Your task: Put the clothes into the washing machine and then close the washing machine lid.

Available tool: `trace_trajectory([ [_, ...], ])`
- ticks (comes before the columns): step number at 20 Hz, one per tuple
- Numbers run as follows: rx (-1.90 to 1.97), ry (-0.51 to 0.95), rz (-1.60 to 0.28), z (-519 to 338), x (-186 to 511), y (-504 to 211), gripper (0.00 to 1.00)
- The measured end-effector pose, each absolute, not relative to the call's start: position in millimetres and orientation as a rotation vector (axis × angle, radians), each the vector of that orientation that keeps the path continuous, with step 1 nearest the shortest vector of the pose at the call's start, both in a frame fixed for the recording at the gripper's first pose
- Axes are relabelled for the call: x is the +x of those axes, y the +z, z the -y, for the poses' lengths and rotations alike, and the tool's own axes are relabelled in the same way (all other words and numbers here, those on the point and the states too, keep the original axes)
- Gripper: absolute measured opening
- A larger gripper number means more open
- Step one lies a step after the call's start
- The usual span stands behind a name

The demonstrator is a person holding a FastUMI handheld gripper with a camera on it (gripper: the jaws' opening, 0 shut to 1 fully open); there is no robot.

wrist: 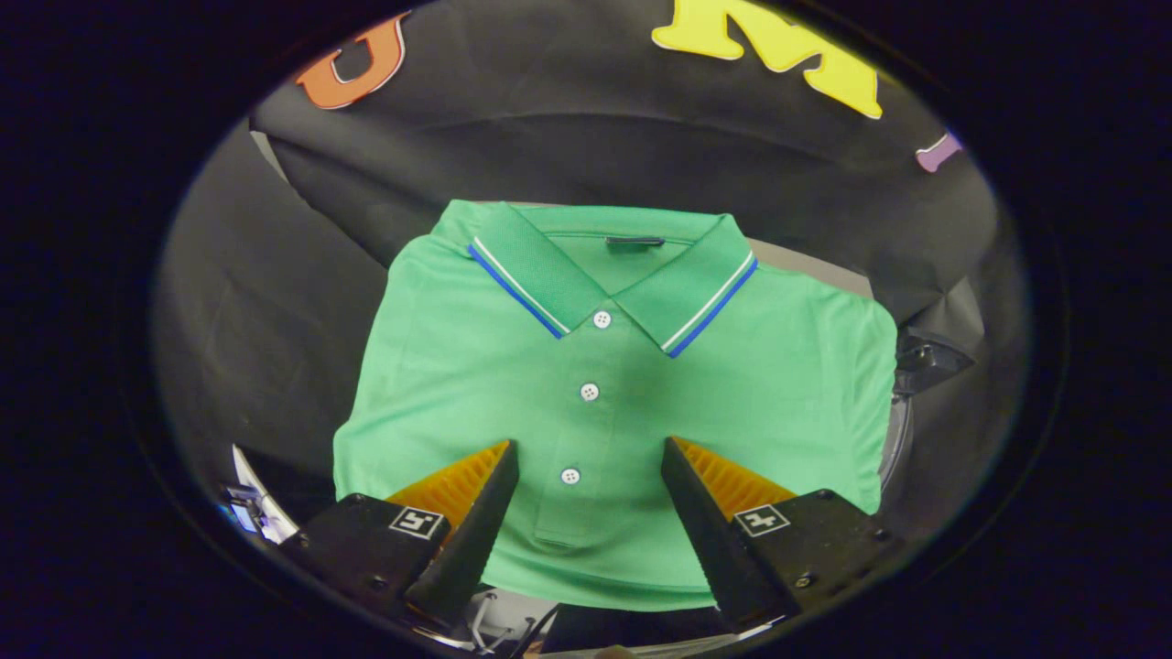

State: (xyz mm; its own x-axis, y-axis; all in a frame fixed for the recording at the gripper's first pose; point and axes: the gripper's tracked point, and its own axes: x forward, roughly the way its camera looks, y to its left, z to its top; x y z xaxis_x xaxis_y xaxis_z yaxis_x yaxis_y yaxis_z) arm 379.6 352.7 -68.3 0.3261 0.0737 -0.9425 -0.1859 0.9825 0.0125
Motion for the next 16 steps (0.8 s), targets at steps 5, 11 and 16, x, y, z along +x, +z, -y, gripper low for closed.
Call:
trace_trajectory([
  [5, -0.087, 0.117, -1.271, -350, 381, -69, 0.95],
  [11, -0.048, 0.077, -1.274, -337, 385, -67, 0.58],
  [16, -0.027, 0.138, -1.242, -327, 386, -66, 0.15],
])
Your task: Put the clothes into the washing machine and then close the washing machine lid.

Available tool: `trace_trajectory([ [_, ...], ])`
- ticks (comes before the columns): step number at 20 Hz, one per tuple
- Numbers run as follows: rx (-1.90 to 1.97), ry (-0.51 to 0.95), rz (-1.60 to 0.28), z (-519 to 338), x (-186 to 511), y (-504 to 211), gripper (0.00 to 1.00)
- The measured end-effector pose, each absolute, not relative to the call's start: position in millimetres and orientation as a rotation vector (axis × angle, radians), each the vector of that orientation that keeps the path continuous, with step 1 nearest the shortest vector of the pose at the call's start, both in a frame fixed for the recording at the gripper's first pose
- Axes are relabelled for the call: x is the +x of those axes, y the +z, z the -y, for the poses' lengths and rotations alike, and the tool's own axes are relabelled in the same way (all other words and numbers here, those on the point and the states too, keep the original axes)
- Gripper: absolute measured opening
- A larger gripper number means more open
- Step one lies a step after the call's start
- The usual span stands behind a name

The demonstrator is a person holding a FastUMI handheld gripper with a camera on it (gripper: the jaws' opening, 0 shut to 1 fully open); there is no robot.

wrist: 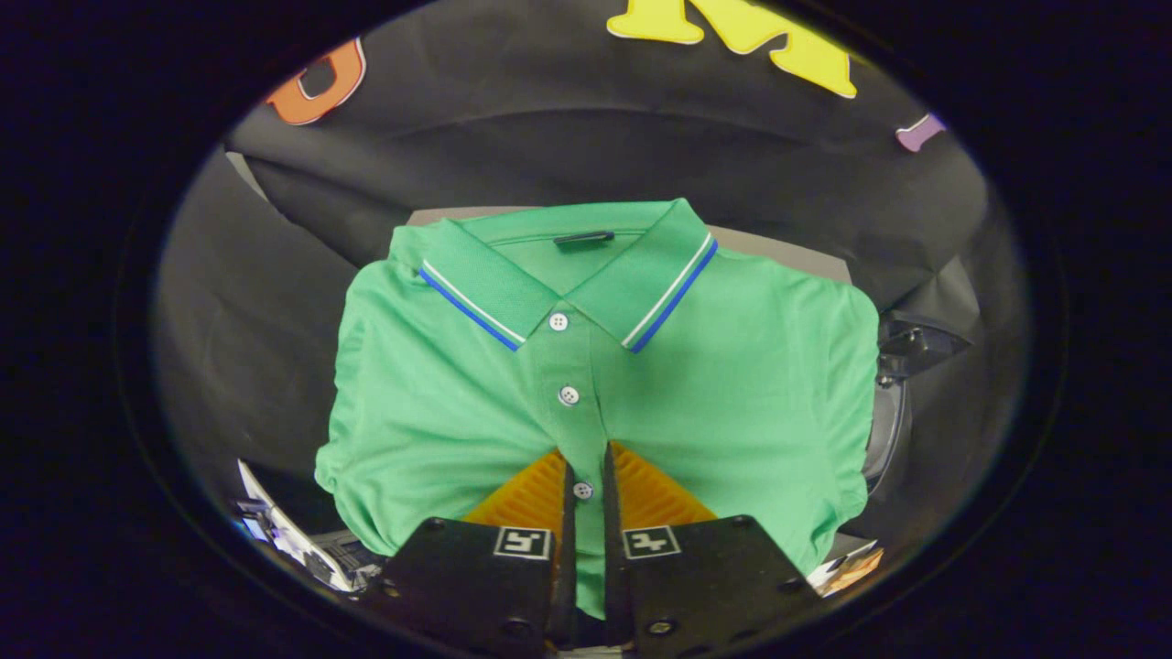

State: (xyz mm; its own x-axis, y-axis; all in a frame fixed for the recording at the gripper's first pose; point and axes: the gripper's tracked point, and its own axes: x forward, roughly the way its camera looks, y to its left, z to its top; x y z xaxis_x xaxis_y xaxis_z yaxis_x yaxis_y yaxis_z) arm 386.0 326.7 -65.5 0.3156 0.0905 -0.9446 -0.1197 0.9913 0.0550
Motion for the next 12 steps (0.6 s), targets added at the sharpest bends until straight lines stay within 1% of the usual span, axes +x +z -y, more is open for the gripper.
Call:
trace_trajectory([
  [1, -0.018, 0.141, -1.246, -325, 384, -65, 0.08],
  [3, -0.025, 0.147, -1.265, -316, 380, -65, 0.06],
  [7, 0.006, 0.128, -1.28, -304, 373, -61, 0.06],
  [12, 0.016, 0.131, -1.237, -289, 370, -38, 0.06],
])
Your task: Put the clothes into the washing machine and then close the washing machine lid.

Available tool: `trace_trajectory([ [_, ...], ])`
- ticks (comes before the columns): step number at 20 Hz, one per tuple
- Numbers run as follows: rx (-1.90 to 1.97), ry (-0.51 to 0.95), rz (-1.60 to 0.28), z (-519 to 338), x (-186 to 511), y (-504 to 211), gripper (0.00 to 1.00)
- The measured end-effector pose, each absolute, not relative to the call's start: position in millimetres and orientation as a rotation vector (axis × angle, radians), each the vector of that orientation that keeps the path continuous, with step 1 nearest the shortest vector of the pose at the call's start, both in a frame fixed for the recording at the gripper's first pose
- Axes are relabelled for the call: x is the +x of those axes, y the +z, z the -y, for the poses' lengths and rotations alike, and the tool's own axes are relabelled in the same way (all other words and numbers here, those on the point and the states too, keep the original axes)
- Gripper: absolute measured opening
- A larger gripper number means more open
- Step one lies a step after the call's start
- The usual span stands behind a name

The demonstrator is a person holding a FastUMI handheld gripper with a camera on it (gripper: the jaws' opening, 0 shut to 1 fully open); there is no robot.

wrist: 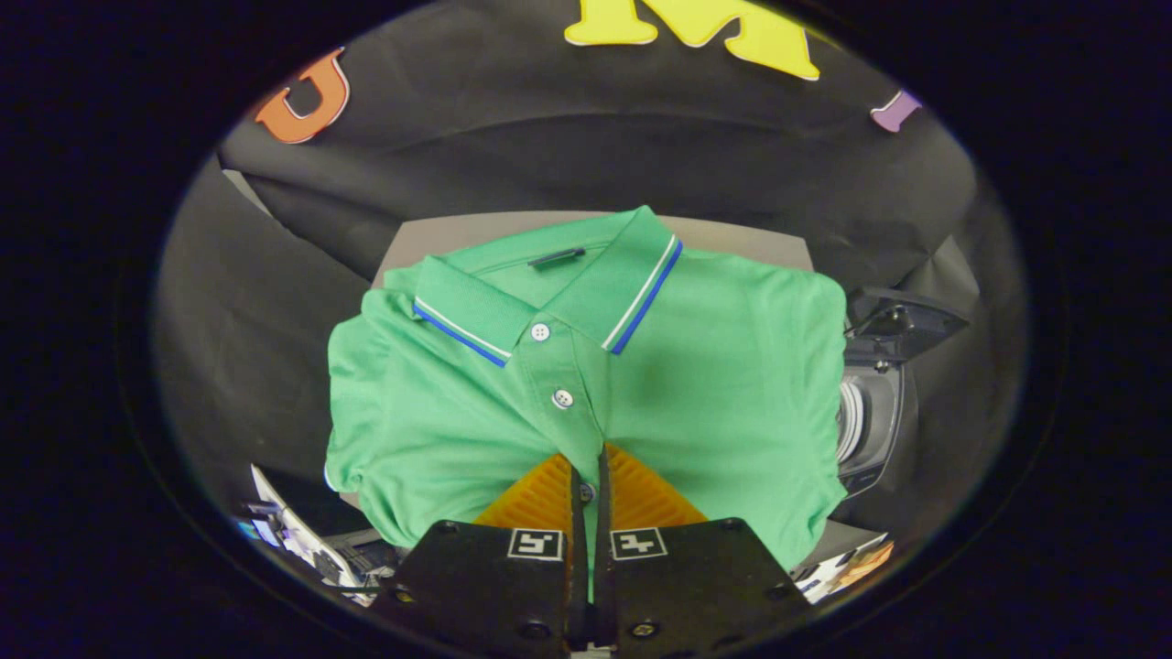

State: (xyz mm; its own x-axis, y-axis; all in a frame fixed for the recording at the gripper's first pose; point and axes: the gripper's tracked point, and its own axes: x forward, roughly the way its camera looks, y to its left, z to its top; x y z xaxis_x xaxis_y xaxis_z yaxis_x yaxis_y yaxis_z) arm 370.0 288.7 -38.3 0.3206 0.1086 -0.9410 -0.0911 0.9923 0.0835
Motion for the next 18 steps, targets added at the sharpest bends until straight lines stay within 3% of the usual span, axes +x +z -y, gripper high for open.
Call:
trace_trajectory([
  [18, 0.068, 0.015, -1.084, -186, 382, 28, 0.06],
])
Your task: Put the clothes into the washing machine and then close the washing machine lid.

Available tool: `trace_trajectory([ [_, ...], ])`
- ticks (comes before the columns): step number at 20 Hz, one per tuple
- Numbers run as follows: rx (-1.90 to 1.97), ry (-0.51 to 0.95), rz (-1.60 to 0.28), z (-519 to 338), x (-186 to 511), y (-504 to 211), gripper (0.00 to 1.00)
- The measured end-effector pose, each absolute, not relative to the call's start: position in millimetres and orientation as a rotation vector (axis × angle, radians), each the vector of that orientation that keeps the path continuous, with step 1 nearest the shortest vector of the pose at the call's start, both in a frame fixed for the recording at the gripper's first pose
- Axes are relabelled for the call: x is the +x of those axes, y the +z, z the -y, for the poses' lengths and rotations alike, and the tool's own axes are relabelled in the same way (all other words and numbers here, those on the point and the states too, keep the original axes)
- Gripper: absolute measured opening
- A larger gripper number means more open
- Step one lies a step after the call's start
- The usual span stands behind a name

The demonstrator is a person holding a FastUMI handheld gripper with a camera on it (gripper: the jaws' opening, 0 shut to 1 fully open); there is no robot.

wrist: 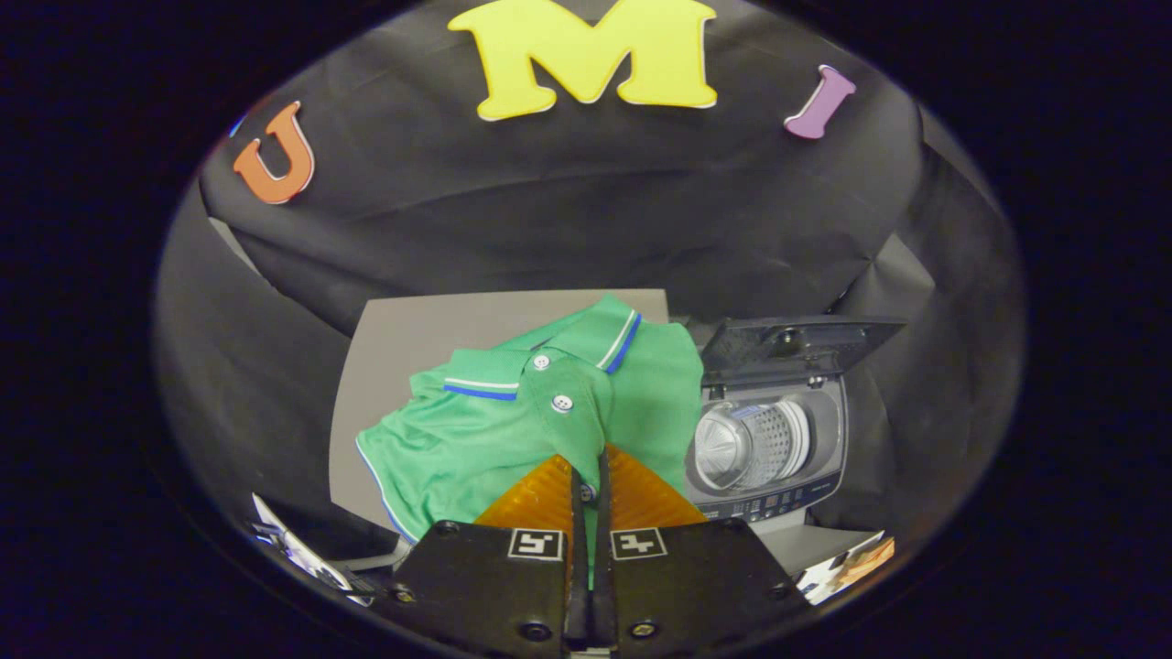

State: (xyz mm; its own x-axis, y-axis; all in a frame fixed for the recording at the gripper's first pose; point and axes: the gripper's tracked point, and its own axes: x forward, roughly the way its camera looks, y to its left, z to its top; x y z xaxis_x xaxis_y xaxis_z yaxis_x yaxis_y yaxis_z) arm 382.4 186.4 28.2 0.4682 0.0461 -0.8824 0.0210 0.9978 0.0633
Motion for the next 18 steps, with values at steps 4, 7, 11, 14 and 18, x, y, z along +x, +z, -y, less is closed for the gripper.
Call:
trace_trajectory([
  [4, 0.145, 0.005, -1.068, -159, 377, 37, 0.06],
  [7, 0.172, -0.028, -1.049, -130, 374, 44, 0.06],
  [11, 0.189, -0.081, -1.022, -91, 364, 49, 0.06],
  [14, 0.225, -0.118, -1.001, -63, 353, 50, 0.06],
  [18, 0.273, -0.179, -0.975, -21, 341, 51, 0.06],
])
